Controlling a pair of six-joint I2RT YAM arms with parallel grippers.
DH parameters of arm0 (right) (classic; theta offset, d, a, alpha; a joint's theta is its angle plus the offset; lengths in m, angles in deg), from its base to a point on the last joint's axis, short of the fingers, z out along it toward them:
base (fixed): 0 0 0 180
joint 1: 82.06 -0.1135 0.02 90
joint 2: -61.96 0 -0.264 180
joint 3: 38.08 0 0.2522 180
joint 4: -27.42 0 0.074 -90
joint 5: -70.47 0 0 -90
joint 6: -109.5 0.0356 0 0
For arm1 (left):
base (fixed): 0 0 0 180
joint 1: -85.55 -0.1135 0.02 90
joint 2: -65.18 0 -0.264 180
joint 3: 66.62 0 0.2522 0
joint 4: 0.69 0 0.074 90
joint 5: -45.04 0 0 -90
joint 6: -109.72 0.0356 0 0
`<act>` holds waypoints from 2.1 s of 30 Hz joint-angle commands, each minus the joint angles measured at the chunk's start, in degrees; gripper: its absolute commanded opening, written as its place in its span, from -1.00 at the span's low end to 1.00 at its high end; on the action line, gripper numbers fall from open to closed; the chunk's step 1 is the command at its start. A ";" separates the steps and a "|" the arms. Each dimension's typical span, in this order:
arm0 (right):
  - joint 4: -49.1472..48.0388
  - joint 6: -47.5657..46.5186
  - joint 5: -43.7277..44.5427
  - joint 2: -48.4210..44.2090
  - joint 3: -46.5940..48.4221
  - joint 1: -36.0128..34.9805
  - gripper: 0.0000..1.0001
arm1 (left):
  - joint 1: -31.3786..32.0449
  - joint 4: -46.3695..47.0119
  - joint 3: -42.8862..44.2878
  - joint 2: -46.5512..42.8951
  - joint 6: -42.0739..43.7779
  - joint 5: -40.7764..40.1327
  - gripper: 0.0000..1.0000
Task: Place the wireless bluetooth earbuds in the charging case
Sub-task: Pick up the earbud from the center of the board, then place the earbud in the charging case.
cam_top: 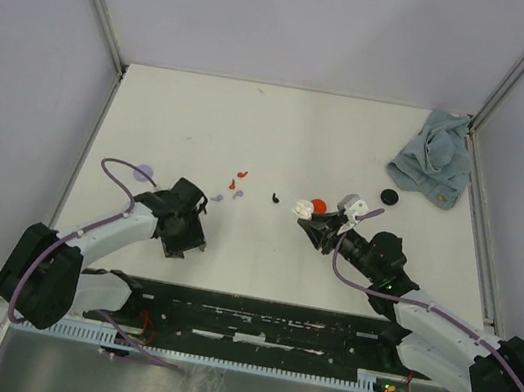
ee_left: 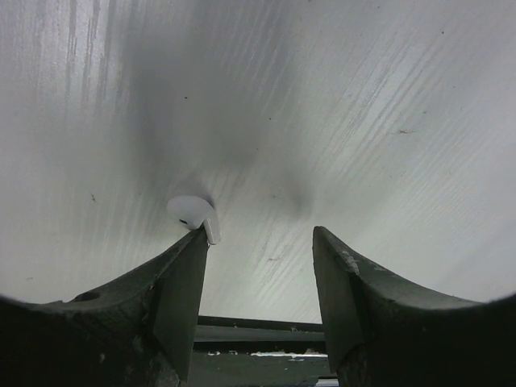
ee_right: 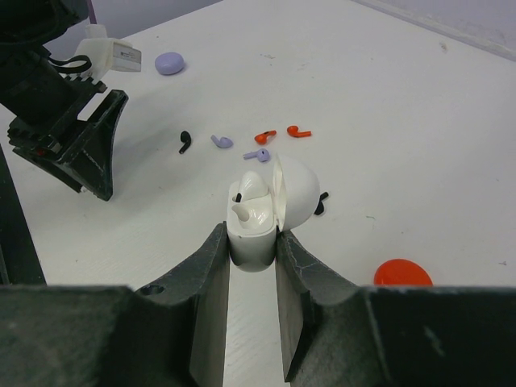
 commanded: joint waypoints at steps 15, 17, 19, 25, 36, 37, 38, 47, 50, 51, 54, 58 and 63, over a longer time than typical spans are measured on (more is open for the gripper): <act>-1.04 0.14 0.16 -1.99 0.13 -0.21 -0.95 | 0.81 -8.14 7.71 4.12 1.39 -13.17 0.10; -0.86 0.01 0.18 -2.29 0.05 -0.18 -0.95 | 0.78 -8.05 7.98 5.26 1.98 -13.59 0.03; -0.69 -0.02 0.34 -2.37 0.04 -0.17 -0.95 | 0.78 -7.59 8.02 5.77 2.40 -13.59 -0.02; -0.52 -0.06 0.25 -2.50 0.13 -0.24 -0.96 | 0.80 -6.26 7.71 8.01 3.57 -12.71 -0.12; -0.50 0.05 0.16 -2.64 0.13 -0.25 -0.95 | 0.77 -4.19 6.08 9.29 4.17 -11.47 -0.35; -0.50 -0.04 0.17 -2.63 0.13 -0.25 -0.95 | 0.80 -4.16 6.07 9.36 4.21 -11.20 -0.39; -0.49 -0.02 0.12 -2.63 0.13 -0.25 -0.96 | 0.81 -3.98 6.01 9.25 4.22 -11.07 -0.43; 0.48 0.06 -0.44 -2.89 0.84 -0.24 -0.95 | 1.10 3.91 5.02 3.98 4.01 -7.23 -0.63; 1.16 -0.34 -0.41 -2.82 1.17 -0.28 -0.95 | 1.71 7.36 5.28 3.18 4.21 -4.86 -0.65; 1.15 -0.71 -0.37 -2.71 1.15 -0.29 -0.96 | 1.81 8.87 5.36 2.68 4.37 -4.09 -0.66; 1.49 -1.89 0.54 -1.61 1.62 -0.33 -0.95 | 2.37 14.01 5.62 1.06 5.40 -2.45 -0.67; 1.85 -1.65 0.52 0.50 3.23 -0.37 -0.95 | 3.04 22.24 5.00 -2.36 7.49 -0.87 -0.67; 1.00 -0.82 1.77 1.95 4.72 -0.60 -0.95 | 3.68 32.32 3.46 -6.56 10.06 1.83 -0.67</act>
